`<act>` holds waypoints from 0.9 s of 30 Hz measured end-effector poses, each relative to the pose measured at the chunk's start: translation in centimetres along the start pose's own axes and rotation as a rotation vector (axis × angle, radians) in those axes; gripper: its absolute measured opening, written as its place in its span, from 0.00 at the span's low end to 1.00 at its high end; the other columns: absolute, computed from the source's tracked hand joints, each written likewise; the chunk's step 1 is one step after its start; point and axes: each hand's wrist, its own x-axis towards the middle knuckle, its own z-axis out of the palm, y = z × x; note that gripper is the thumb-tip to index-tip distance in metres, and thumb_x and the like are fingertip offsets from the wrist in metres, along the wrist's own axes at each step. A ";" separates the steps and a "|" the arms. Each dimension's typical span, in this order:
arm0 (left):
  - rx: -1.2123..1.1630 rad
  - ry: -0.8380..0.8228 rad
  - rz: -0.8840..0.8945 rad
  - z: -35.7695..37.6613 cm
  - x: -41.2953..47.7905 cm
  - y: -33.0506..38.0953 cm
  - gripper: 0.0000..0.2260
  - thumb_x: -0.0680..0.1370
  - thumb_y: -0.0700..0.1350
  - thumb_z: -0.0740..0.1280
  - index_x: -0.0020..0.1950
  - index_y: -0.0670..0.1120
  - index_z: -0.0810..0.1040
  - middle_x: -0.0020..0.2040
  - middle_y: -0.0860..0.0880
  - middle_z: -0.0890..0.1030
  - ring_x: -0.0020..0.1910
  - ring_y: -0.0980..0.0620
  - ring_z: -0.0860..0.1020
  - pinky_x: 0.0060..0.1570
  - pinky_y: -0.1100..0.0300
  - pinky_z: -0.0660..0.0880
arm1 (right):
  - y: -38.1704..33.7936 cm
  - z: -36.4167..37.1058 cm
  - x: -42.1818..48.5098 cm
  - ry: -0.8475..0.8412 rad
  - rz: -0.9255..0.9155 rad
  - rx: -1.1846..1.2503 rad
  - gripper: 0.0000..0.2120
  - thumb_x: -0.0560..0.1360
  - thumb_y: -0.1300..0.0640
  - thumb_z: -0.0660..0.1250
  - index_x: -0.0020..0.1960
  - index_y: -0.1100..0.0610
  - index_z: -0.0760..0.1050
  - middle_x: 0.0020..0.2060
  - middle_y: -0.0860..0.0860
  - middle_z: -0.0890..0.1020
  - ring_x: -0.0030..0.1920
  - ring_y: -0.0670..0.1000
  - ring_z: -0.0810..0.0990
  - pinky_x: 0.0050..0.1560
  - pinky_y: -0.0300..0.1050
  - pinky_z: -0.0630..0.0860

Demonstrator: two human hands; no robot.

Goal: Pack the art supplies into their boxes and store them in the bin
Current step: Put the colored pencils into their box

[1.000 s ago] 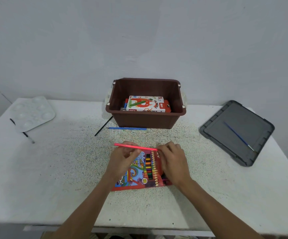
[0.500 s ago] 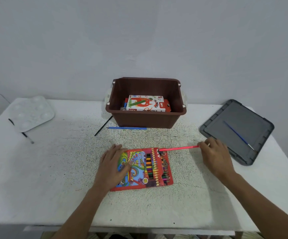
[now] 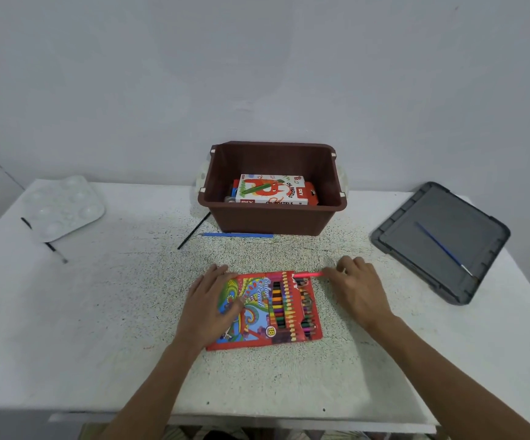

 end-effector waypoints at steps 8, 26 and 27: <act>0.000 0.011 0.012 0.4 0.0 -0.5 0.27 0.75 0.65 0.60 0.71 0.56 0.70 0.75 0.56 0.67 0.76 0.60 0.56 0.71 0.58 0.49 | -4.8 1.5 1.0 -0.041 0.010 0.100 0.20 0.65 0.50 0.80 0.54 0.54 0.81 0.41 0.51 0.78 0.40 0.52 0.78 0.41 0.49 0.76; -0.107 0.219 -0.001 -0.8 2.5 -0.2 0.18 0.78 0.56 0.60 0.58 0.46 0.79 0.58 0.49 0.78 0.53 0.55 0.76 0.53 0.54 0.76 | -6.2 2.4 -1.7 0.078 0.137 0.376 0.16 0.79 0.57 0.56 0.61 0.61 0.75 0.51 0.53 0.76 0.49 0.51 0.75 0.46 0.45 0.76; -0.079 0.215 0.004 -0.9 3.3 -0.4 0.18 0.78 0.55 0.60 0.58 0.45 0.79 0.58 0.48 0.78 0.55 0.53 0.76 0.53 0.53 0.75 | -6.2 2.4 -1.8 0.080 0.139 0.366 0.16 0.79 0.57 0.55 0.61 0.60 0.75 0.51 0.53 0.76 0.48 0.51 0.75 0.47 0.45 0.76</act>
